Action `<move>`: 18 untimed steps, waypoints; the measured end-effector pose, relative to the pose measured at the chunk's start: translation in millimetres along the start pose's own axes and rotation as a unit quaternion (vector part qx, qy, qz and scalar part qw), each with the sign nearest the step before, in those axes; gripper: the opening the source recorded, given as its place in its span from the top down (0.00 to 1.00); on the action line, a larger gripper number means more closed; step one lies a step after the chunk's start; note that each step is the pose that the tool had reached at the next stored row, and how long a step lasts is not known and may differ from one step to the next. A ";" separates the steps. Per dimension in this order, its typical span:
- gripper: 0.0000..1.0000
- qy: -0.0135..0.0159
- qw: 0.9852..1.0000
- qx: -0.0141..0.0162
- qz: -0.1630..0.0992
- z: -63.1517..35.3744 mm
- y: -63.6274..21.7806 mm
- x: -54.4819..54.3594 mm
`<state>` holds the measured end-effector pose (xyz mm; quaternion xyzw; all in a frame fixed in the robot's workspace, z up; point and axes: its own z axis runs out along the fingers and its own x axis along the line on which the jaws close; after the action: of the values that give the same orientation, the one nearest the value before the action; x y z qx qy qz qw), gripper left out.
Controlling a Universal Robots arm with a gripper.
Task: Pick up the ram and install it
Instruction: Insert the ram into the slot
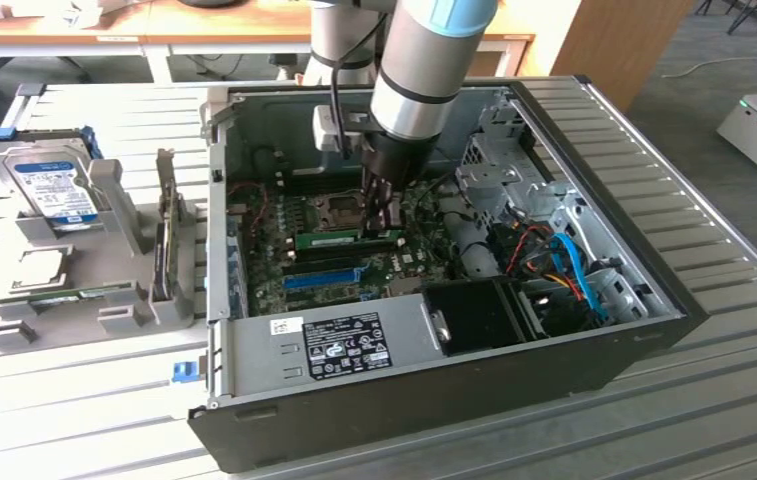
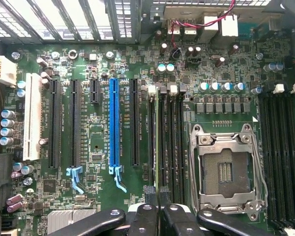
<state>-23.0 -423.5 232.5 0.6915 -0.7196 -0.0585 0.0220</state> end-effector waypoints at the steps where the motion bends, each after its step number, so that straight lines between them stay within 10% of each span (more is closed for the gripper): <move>1: 0.87 0.000 1.000 0.000 -0.001 0.0 0.0 0.0; 18: 0.87 0.001 1.000 0.000 -0.008 0.0 -0.8 -0.1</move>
<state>-22.3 -423.5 232.3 0.6974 -0.7140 -0.0584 0.0224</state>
